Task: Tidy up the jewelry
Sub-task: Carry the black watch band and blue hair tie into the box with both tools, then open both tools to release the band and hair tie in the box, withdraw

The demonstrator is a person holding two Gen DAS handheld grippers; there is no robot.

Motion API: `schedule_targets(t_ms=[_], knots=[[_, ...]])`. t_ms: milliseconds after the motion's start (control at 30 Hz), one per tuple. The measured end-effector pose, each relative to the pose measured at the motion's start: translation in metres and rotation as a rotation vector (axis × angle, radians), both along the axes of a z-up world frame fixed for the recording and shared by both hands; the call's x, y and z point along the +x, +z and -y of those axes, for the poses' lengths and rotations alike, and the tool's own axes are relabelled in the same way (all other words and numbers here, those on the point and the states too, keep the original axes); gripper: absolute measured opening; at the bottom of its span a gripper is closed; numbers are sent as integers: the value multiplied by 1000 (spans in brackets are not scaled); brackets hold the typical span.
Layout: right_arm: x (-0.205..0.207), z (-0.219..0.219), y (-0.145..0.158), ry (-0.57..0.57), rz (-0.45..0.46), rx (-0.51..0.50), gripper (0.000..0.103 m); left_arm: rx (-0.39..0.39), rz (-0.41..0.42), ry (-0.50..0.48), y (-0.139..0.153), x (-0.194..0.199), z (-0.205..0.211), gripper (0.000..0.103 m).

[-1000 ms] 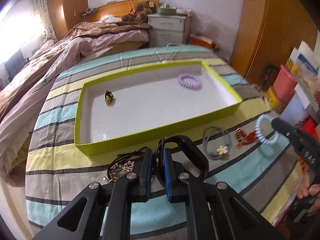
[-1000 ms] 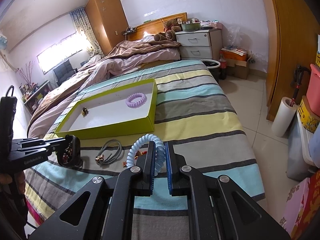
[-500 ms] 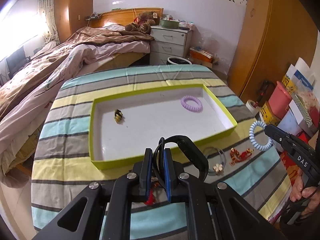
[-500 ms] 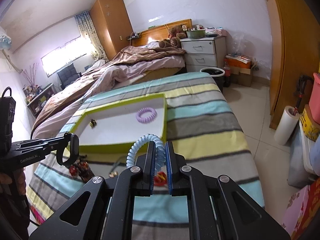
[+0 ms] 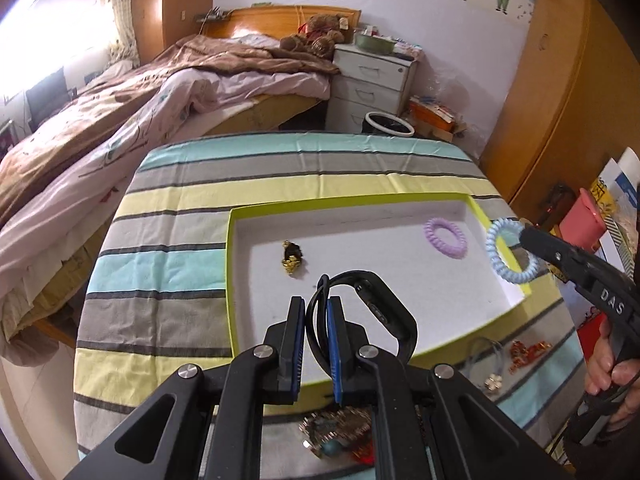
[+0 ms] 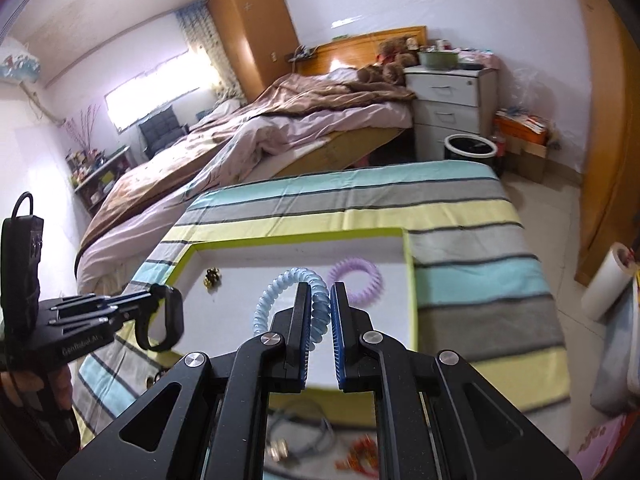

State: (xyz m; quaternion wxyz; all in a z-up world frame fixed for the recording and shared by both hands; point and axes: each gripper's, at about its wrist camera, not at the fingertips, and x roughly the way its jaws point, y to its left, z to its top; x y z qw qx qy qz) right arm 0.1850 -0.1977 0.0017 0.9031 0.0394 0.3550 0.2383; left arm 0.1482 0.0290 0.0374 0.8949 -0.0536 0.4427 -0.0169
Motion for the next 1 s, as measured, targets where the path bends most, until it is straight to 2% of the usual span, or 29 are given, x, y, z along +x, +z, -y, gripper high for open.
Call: schedule_targets(t_ms=[200, 400, 600, 1000], knots=[[34, -37, -14, 38, -50, -35, 10, -17, -28, 6, -14, 21, -9, 11], [60, -55, -31, 48, -105, -50, 10, -20, -65, 14, -31, 36, -16, 11], [72, -71, -42, 66, -132, -95, 10, -34, -96, 24, -44, 45, -22, 11], [82, -82, -57, 73, -162, -162, 10, -62, -110, 27, -49, 51, -25, 11]])
